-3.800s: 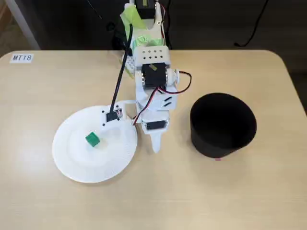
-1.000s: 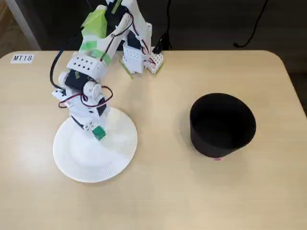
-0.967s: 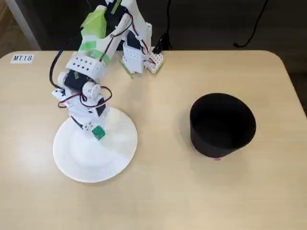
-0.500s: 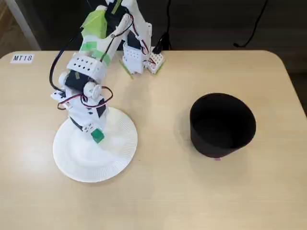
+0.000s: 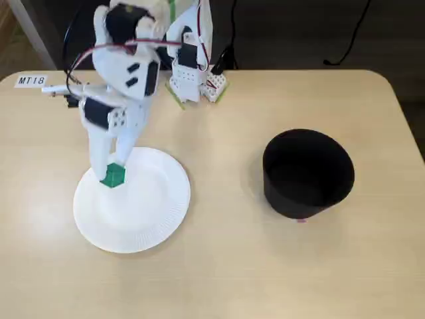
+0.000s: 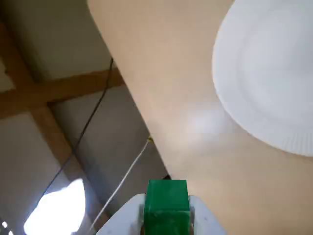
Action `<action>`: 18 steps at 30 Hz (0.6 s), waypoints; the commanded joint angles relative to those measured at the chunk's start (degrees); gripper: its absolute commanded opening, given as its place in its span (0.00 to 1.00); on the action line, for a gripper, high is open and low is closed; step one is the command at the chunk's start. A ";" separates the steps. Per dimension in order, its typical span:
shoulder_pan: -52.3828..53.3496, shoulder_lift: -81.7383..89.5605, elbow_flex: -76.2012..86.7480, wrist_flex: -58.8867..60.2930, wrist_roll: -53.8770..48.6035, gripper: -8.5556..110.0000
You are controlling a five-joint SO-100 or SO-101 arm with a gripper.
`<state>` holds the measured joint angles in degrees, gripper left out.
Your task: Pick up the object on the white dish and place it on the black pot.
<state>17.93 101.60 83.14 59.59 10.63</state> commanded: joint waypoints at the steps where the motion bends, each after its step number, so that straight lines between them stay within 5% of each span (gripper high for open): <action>1: -6.06 8.35 -2.29 -0.62 -2.37 0.07; 18: -40.61 12.13 0.53 -1.23 -11.69 0.07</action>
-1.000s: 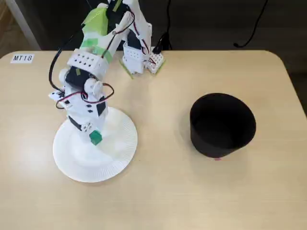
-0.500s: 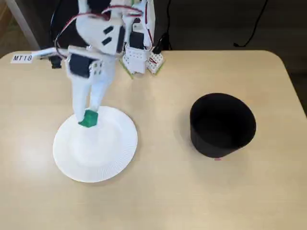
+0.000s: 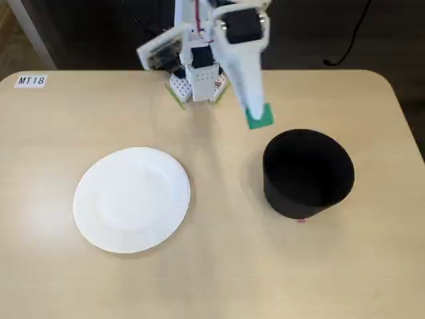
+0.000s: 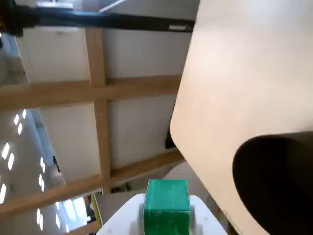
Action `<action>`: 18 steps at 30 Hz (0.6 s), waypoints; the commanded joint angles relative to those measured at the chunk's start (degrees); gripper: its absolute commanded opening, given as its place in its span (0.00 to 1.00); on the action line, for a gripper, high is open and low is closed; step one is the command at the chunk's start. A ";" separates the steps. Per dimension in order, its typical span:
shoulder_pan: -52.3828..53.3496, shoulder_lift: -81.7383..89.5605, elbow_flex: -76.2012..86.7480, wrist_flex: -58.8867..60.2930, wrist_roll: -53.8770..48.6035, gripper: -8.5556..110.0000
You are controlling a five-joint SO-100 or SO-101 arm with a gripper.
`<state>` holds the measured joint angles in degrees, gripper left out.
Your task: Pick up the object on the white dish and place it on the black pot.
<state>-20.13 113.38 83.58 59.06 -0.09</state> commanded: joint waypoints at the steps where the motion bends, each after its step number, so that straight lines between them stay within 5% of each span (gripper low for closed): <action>1: -3.69 0.09 0.79 -0.88 -1.32 0.07; 18: -18.72 -11.25 7.65 -4.31 -9.76 0.07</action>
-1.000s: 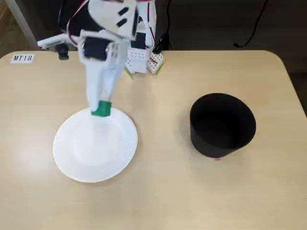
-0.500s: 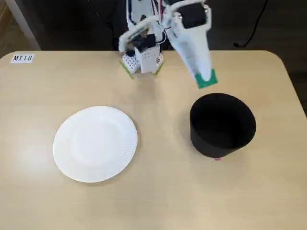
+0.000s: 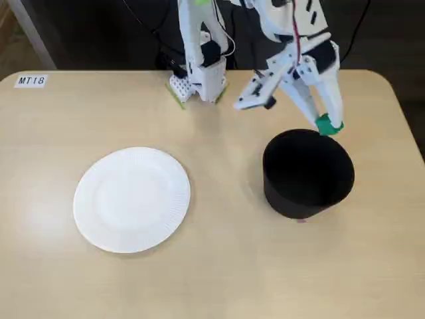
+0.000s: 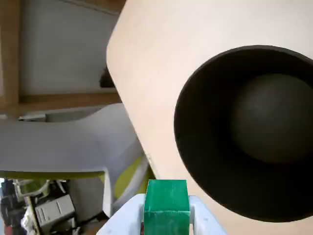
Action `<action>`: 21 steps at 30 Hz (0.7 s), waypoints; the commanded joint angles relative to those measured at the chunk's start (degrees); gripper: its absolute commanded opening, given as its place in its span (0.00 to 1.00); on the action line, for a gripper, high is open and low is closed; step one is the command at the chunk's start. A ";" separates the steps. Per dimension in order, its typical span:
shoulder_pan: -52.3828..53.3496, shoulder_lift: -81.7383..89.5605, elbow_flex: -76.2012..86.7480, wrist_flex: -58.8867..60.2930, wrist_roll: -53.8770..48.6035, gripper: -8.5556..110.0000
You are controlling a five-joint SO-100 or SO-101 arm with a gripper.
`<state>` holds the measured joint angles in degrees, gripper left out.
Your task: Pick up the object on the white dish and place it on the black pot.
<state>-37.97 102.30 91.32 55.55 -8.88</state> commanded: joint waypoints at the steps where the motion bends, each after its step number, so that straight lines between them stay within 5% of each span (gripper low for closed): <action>1: -1.05 -0.97 0.00 -0.79 -1.23 0.07; 21: -4.83 -22.59 -0.35 -3.96 -6.77 0.07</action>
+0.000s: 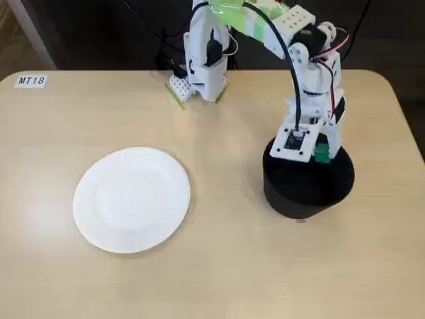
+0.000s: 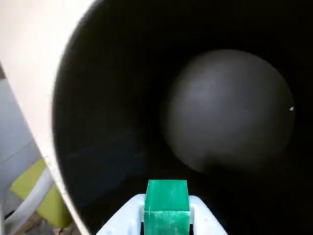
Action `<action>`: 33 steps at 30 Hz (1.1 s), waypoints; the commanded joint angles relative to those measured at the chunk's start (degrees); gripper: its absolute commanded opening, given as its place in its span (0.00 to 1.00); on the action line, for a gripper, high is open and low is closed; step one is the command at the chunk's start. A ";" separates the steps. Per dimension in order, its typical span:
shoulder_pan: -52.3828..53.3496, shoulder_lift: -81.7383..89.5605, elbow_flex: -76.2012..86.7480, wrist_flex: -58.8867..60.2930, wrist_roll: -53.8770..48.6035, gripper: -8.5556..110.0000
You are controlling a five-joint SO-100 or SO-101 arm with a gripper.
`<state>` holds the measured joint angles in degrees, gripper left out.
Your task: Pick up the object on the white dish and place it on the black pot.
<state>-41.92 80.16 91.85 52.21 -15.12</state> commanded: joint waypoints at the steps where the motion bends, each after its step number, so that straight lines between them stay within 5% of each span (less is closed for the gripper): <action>1: -0.97 -1.32 -0.88 -0.62 -0.53 0.07; 28: 3.16 -10.02 -6.15 -3.43 -1.67 0.08; 33: 4.13 -9.76 -6.33 -2.11 -3.69 0.19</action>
<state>-38.67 69.26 88.24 49.48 -17.31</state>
